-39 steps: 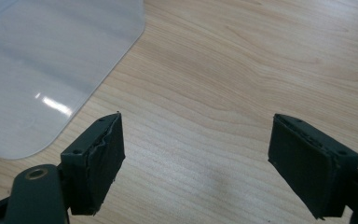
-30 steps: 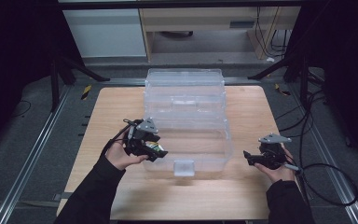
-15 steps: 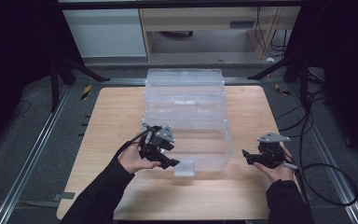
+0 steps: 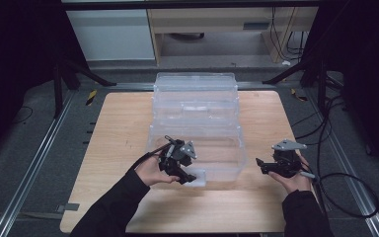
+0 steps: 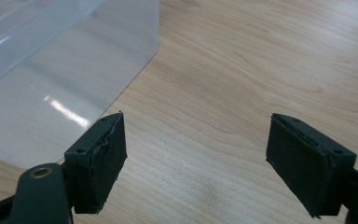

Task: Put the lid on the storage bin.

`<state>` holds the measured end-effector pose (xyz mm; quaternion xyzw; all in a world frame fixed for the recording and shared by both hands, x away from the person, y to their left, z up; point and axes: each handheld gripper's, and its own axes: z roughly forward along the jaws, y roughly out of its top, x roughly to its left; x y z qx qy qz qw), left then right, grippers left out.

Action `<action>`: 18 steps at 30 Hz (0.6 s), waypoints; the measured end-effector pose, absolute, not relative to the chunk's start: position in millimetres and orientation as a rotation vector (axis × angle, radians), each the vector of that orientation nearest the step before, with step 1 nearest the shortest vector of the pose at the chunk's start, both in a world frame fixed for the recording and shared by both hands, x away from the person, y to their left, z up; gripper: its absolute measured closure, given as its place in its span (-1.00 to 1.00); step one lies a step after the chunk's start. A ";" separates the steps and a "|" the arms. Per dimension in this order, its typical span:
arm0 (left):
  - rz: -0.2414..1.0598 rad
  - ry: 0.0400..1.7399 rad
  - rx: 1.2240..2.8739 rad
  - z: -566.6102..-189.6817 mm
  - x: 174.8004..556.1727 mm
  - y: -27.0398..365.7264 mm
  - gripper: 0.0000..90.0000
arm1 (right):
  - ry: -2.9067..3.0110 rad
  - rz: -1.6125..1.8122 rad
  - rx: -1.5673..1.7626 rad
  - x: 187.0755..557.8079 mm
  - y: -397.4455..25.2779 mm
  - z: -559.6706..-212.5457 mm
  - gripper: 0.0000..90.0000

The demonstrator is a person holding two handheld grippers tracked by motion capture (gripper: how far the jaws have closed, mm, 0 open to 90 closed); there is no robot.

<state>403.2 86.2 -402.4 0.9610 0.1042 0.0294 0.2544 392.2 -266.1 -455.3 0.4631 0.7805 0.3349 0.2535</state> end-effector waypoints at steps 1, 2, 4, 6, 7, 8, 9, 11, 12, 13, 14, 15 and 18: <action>0.074 0.283 2.614 -403.4 403.2 85.6 -0.04 | 2.116 0.919 1.255 392.6 -266.2 -454.1 -0.54; 0.069 0.284 2.620 -404.8 403.4 85.0 -0.02 | 2.113 0.922 1.253 393.1 -266.3 -452.9 -0.54; 0.059 0.275 2.645 -407.9 404.5 83.6 0.01 | 2.114 0.925 1.247 394.0 -264.7 -451.1 -0.54; 0.054 0.271 2.660 -410.7 404.5 81.9 0.06 | 2.119 0.926 1.236 394.5 -263.7 -449.8 -0.53; 0.048 0.265 2.671 -412.4 404.5 80.6 0.07 | 2.122 0.923 1.224 394.8 -263.3 -448.7 -0.52; 0.045 0.263 2.675 -413.3 404.4 80.0 0.10 | 2.126 0.929 1.218 394.8 -262.2 -447.6 -0.51; 0.049 0.262 2.679 -414.3 404.5 79.2 0.11 | 2.128 0.928 1.213 394.9 -261.9 -446.7 -0.50; 0.061 0.259 2.684 -414.7 404.8 78.9 0.16 | 2.134 0.941 1.202 395.2 -261.5 -443.6 -0.48; 0.062 0.259 2.683 -414.6 405.2 79.2 0.18 | 2.137 0.947 1.191 395.7 -261.9 -442.6 -0.48; 0.061 0.260 2.682 -414.7 405.7 79.5 0.21 | 2.134 0.948 1.190 395.8 -261.9 -441.0 -0.47; 0.057 0.261 2.681 -414.9 406.2 79.7 0.22 | 2.133 0.960 1.184 396.1 -262.2 -439.6 -0.46; 0.054 0.259 2.681 -415.2 406.8 79.7 0.24 | 2.129 0.968 1.195 395.8 -261.9 -438.1 -0.45; 0.053 0.272 2.683 -415.8 408.2 79.2 0.32 | 2.137 0.977 1.170 397.8 -262.3 -436.6 -0.44</action>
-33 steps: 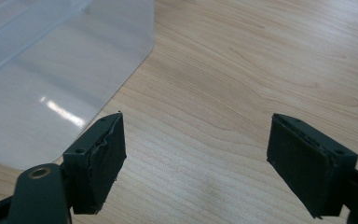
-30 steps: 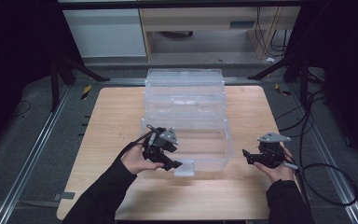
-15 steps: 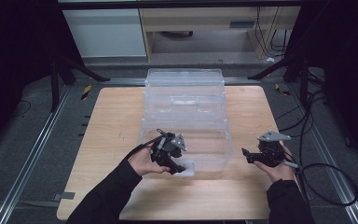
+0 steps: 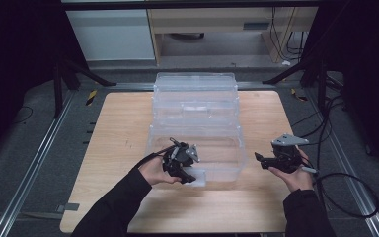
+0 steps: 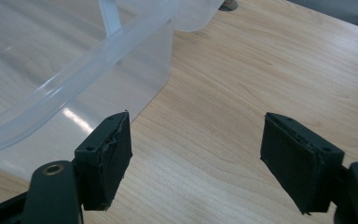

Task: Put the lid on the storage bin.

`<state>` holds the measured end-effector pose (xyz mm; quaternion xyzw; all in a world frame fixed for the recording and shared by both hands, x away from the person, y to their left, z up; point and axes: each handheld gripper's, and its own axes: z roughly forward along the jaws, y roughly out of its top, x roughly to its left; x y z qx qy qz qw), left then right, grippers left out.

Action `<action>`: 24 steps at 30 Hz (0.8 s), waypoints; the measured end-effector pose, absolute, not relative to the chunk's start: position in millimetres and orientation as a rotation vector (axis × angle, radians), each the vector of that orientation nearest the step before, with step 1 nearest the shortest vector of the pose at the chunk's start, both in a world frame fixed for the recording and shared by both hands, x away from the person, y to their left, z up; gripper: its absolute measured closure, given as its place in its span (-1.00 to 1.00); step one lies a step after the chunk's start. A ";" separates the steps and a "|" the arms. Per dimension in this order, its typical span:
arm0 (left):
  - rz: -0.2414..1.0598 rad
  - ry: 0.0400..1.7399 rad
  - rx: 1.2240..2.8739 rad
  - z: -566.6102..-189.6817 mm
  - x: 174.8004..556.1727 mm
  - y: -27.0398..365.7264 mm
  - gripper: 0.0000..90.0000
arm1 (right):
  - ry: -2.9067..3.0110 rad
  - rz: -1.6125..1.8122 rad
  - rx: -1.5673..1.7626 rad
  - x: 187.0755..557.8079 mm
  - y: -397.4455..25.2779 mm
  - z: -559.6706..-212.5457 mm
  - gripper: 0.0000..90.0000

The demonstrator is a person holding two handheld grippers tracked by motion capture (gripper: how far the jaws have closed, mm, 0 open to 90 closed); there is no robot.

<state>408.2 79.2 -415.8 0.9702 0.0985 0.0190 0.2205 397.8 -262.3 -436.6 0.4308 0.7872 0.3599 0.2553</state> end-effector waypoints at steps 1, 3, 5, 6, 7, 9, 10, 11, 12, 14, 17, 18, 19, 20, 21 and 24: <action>0.056 0.268 2.683 -415.8 408.3 79.3 0.33 | 2.145 0.973 1.162 399.3 -262.4 -436.2 -0.43; 0.069 0.265 2.687 -415.7 408.9 79.4 0.38 | 2.153 0.972 1.146 402.0 -262.1 -435.9 -0.41; 0.078 0.260 2.692 -415.8 408.7 78.9 0.41 | 2.157 0.973 1.144 403.7 -260.7 -434.0 -0.39; 0.077 0.259 2.693 -415.7 408.8 78.9 0.41 | 2.158 0.985 1.133 404.2 -260.1 -432.9 -0.38; 0.074 0.260 2.694 -415.6 409.2 78.9 0.42 | 2.160 0.993 1.126 404.4 -259.6 -431.2 -0.38; 0.068 0.258 2.691 -415.7 409.8 79.1 0.43 | 2.158 0.996 1.116 404.7 -259.0 -427.0 -0.37; 0.063 0.258 2.693 -415.5 410.1 79.0 0.43 | 2.151 1.004 1.108 405.1 -259.5 -424.3 -0.36; 0.060 0.258 2.693 -415.5 410.5 79.1 0.44 | 2.143 1.016 1.113 405.2 -259.7 -421.3 -0.36; 0.058 0.256 2.693 -415.5 410.6 79.1 0.44 | 2.136 1.026 1.110 405.7 -260.1 -418.3 -0.36; 0.057 0.252 2.694 -415.5 410.9 79.1 0.44 | 2.120 1.059 1.113 407.1 -260.4 -412.2 -0.35; 0.052 0.246 2.694 -415.6 411.2 79.2 0.45 | 2.107 1.077 1.097 409.3 -259.0 -405.1 -0.35; 0.051 0.245 2.695 -415.6 411.3 79.1 0.45 | 2.109 1.080 1.090 410.0 -258.2 -403.2 -0.35; 0.050 0.242 2.695 -415.7 411.4 79.1 0.45 | 2.107 1.081 1.085 410.6 -257.3 -401.6 -0.34; 0.041 0.235 2.695 -416.1 412.1 79.3 0.45 | 2.105 1.083 1.079 411.4 -256.5 -400.3 -0.34; 0.031 0.230 2.694 -416.4 412.8 79.6 0.45 | 2.104 1.085 1.076 412.1 -255.0 -398.6 -0.34; 0.004 0.230 2.681 -417.5 414.9 81.0 0.46 | 2.111 1.091 1.053 414.2 -250.0 -394.1 -0.34</action>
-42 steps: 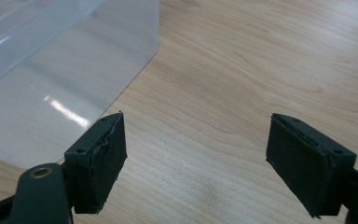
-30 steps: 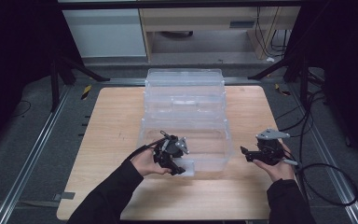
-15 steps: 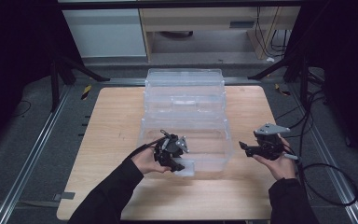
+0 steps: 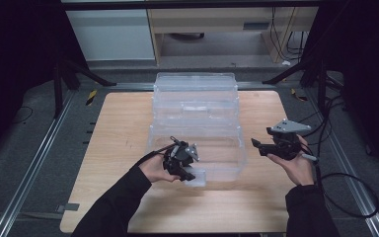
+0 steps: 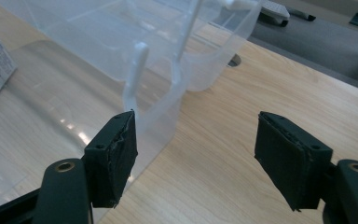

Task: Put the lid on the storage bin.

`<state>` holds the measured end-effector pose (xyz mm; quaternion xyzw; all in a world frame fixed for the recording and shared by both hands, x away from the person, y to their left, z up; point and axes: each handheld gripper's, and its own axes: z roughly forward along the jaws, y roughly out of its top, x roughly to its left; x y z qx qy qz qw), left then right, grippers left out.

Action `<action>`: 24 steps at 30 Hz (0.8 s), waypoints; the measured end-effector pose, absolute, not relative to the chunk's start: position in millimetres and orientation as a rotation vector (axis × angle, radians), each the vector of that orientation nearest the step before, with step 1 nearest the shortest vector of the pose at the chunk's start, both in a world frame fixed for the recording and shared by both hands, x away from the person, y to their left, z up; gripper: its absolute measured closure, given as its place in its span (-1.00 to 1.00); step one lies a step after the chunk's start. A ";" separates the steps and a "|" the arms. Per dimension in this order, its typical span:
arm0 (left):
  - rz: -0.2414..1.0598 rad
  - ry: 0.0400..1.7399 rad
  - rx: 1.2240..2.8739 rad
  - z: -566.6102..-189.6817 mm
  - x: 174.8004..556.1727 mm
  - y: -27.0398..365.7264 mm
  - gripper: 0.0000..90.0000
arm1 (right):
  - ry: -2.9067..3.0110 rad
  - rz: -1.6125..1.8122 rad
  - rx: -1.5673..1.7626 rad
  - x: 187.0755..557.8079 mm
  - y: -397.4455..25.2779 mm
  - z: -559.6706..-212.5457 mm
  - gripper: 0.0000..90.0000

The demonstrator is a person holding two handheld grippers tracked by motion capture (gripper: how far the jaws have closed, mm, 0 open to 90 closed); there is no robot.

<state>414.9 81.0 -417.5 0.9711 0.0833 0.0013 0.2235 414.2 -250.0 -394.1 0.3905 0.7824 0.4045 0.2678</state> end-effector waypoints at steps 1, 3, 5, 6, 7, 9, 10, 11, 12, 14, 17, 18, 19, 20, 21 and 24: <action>0.002 0.223 2.682 -417.7 415.1 81.2 0.46 | 2.111 1.089 1.044 414.9 -248.7 -392.9 -0.34; -0.003 0.219 2.682 -417.9 415.0 81.2 0.46 | 2.118 1.095 1.017 416.4 -245.1 -388.9 -0.33; -0.006 0.204 2.682 -418.3 415.2 81.4 0.46 | 2.119 1.107 0.995 418.6 -242.4 -384.7 -0.33; -0.010 0.200 2.681 -418.5 415.8 81.6 0.46 | 2.116 1.114 0.987 419.7 -241.0 -382.6 -0.34; -0.014 0.195 2.680 -418.7 416.2 81.9 0.46 | 2.111 1.120 0.981 421.0 -239.8 -380.6 -0.35; -0.014 0.179 2.680 -418.9 416.6 82.2 0.47 | 2.098 1.136 0.975 424.0 -237.5 -376.3 -0.35; -0.015 0.179 2.680 -418.9 416.8 82.2 0.47 | 2.094 1.144 0.969 425.5 -236.3 -374.0 -0.34; -0.016 0.179 2.680 -419.0 416.9 82.2 0.47 | 2.089 1.152 0.966 427.1 -234.8 -371.7 -0.32; -0.016 0.178 2.679 -419.2 416.7 82.2 0.47 | 2.086 1.168 0.959 429.1 -232.9 -368.8 -0.29; -0.017 0.178 2.679 -419.3 416.5 82.1 0.47 | 2.089 1.191 0.950 432.5 -230.0 -364.9 -0.26; -0.019 0.176 2.679 -419.4 416.9 82.2 0.47 | 2.100 1.202 0.933 439.6 -224.0 -358.3 -0.24; -0.019 0.176 2.679 -419.5 416.9 82.3 0.47 | 2.106 1.205 0.926 441.9 -221.9 -355.9 -0.23; -0.021 0.179 2.678 -419.6 416.7 82.3 0.47 | 2.116 1.209 0.918 444.3 -219.9 -353.4 -0.22; -0.021 0.179 2.679 -419.6 416.7 82.3 0.47 | 2.126 1.212 0.905 447.2 -217.5 -350.1 -0.20; -0.020 0.175 2.679 -419.6 416.9 82.3 0.47 | 2.132 1.215 0.898 448.7 -216.1 -348.0 -0.17; -0.021 0.178 2.679 -419.7 416.8 82.2 0.47 | 2.173 1.239 0.860 454.3 -210.4 -340.0 -0.14</action>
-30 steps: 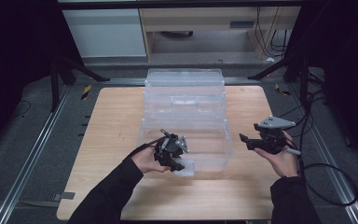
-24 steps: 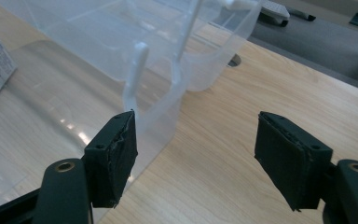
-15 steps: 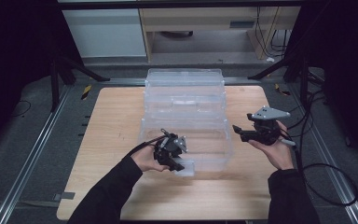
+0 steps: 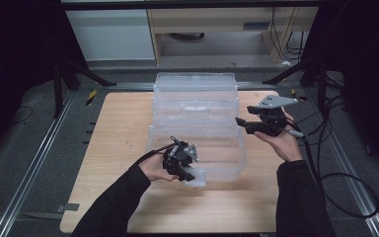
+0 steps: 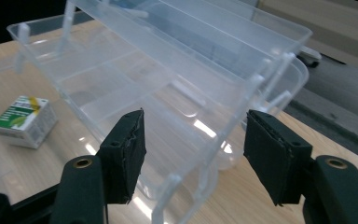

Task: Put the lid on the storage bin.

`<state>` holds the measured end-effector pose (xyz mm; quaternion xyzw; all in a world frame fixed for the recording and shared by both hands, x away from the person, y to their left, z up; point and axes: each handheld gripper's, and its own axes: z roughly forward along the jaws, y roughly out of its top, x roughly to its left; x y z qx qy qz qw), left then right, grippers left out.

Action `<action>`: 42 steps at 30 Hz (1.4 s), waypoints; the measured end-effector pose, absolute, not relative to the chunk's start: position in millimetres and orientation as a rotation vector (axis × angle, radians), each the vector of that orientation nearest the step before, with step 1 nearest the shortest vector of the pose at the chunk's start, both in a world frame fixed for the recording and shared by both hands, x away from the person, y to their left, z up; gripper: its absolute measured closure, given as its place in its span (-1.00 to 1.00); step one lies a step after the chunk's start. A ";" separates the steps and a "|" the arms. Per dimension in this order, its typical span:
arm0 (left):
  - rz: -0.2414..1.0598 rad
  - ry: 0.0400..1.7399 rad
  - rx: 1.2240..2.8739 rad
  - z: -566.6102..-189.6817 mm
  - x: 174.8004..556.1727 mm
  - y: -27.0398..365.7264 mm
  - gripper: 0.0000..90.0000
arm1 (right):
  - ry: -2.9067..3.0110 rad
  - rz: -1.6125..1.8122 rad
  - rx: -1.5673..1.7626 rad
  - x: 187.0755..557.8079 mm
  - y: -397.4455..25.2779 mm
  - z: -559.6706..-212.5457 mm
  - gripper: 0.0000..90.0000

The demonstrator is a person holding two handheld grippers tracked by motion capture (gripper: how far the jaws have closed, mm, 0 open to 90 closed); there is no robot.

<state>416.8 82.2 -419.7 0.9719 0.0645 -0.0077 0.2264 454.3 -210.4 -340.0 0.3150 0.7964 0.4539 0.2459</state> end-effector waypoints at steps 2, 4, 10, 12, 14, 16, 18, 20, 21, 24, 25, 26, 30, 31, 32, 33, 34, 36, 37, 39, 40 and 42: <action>-0.019 0.176 2.679 -419.7 416.6 82.1 0.47 | 2.210 1.257 0.831 458.1 -206.5 -334.3 -0.12; -0.016 0.171 2.677 -420.0 416.7 82.1 0.47 | 2.226 1.258 0.803 460.8 -202.9 -329.5 -0.12; -0.016 0.171 2.676 -420.1 416.7 82.3 0.47 | 2.246 1.284 0.763 468.7 -195.5 -317.1 -0.12; -0.015 0.172 2.676 -420.1 416.5 82.2 0.47 | 2.253 1.300 0.750 471.9 -193.9 -313.6 -0.11; -0.014 0.173 2.677 -420.0 416.3 82.0 0.47 | 2.261 1.308 0.732 475.5 -191.2 -310.1 -0.10; -0.016 0.174 2.677 -420.0 416.6 82.1 0.47 | 2.267 1.312 0.715 478.4 -188.5 -307.9 -0.08; -0.015 0.173 2.677 -420.0 416.3 82.1 0.47 | 2.275 1.307 0.699 482.0 -184.3 -306.1 -0.06; -0.014 0.171 2.680 -419.8 416.2 82.1 0.47 | 2.283 1.298 0.685 485.9 -179.6 -304.5 -0.05; -0.014 0.172 2.680 -419.8 416.3 82.1 0.47 | 2.287 1.294 0.679 487.8 -177.2 -303.8 -0.04; -0.015 0.173 2.677 -419.9 415.9 82.3 0.47 | 2.288 1.302 0.667 494.3 -170.5 -299.7 -0.01; -0.016 0.173 2.676 -419.9 415.9 82.4 0.47 | 2.287 1.310 0.662 496.4 -168.8 -298.0 0.01; -0.014 0.171 2.677 -419.9 415.8 82.3 0.47 | 2.284 1.320 0.659 498.4 -167.1 -296.5 0.01; -0.019 0.168 2.679 -419.8 415.4 82.8 0.47 | 2.303 1.317 0.633 508.0 -160.4 -292.6 0.03; -0.021 0.168 2.675 -420.0 415.2 82.7 0.47 | 2.313 1.312 0.622 510.6 -158.5 -292.1 0.04; -0.023 0.166 2.675 -420.0 415.3 82.9 0.47 | 2.322 1.305 0.613 513.0 -156.5 -291.9 0.05; -0.026 0.166 2.674 -420.1 415.5 83.1 0.47 | 2.332 1.297 0.607 515.1 -154.6 -291.6 0.08; -0.028 0.166 2.674 -420.1 415.6 83.1 0.48 | 2.343 1.288 0.601 516.9 -152.7 -291.4 0.09; -0.024 0.162 2.675 -420.1 415.5 83.0 0.48 | 2.359 1.280 0.585 519.6 -149.3 -291.0 0.11; -0.025 0.162 2.675 -420.1 415.5 82.9 0.48 | 2.369 1.279 0.579 520.9 -147.8 -290.7 0.11; -0.026 0.160 2.674 -420.1 415.7 83.0 0.48 | 2.385 1.270 0.573 523.7 -145.1 -290.4 0.13; -0.025 0.156 2.677 -419.9 415.9 83.0 0.48 | 2.399 1.264 0.568 525.4 -143.7 -290.4 0.14; -0.025 0.153 2.677 -420.0 416.0 83.0 0.48 | 2.417 1.255 0.557 528.3 -140.6 -290.7 0.15</action>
